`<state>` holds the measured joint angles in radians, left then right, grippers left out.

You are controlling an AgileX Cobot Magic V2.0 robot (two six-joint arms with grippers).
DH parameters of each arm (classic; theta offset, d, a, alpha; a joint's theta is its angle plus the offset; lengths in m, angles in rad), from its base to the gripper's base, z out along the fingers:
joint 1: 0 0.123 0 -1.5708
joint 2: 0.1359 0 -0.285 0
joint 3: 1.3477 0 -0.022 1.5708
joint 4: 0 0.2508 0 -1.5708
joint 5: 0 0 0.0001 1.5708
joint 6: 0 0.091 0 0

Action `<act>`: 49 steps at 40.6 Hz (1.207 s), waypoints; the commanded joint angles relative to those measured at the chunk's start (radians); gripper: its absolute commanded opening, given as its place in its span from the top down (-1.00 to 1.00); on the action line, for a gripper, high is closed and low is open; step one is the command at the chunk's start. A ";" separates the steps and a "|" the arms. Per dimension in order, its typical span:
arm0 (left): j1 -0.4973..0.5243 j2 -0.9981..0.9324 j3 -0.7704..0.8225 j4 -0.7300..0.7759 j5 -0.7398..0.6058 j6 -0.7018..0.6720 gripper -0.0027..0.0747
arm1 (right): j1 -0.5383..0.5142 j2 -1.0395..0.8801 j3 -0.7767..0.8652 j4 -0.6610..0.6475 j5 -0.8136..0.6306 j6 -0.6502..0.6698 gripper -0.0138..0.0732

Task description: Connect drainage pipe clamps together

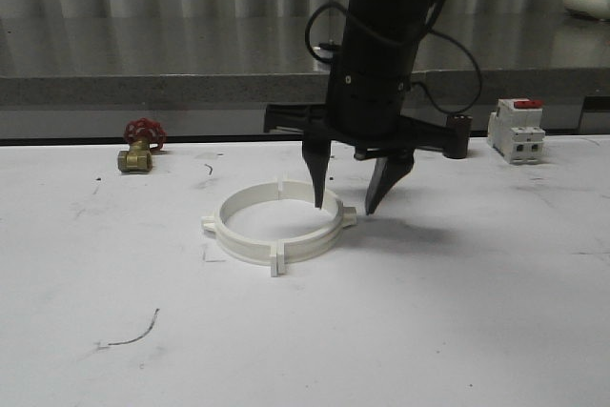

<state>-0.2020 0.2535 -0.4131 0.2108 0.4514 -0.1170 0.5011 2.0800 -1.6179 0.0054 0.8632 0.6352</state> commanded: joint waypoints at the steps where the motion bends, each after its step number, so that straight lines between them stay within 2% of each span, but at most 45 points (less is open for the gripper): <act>1: -0.007 0.010 -0.029 -0.001 -0.076 0.002 0.98 | -0.004 -0.120 -0.031 -0.048 0.032 -0.019 -0.24; 6: -0.007 0.010 -0.029 -0.001 -0.076 0.002 0.98 | -0.002 -0.184 -0.022 -0.051 0.073 -0.095 -0.21; 9: -0.007 0.010 -0.029 -0.001 -0.076 0.002 0.98 | 0.002 -0.220 -0.018 -0.029 0.074 -0.136 -0.05; 15: -0.007 0.010 -0.029 -0.001 -0.076 0.002 0.98 | 0.004 -0.294 -0.003 0.012 0.069 -0.185 0.61; 20: -0.007 0.010 -0.029 -0.001 -0.076 0.002 0.98 | 0.004 -0.352 0.035 0.014 0.069 -0.209 0.98; 33: -0.007 0.010 -0.029 -0.001 -0.076 0.002 0.98 | -0.019 -0.605 0.302 0.015 -0.012 -0.301 0.95; 49: -0.007 0.010 -0.029 -0.001 -0.076 0.002 0.98 | -0.254 -0.948 0.606 0.014 -0.052 -0.471 0.95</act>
<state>-0.2020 0.2535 -0.4131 0.2108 0.4514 -0.1170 0.2782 1.2242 -1.0396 0.0226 0.8811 0.2175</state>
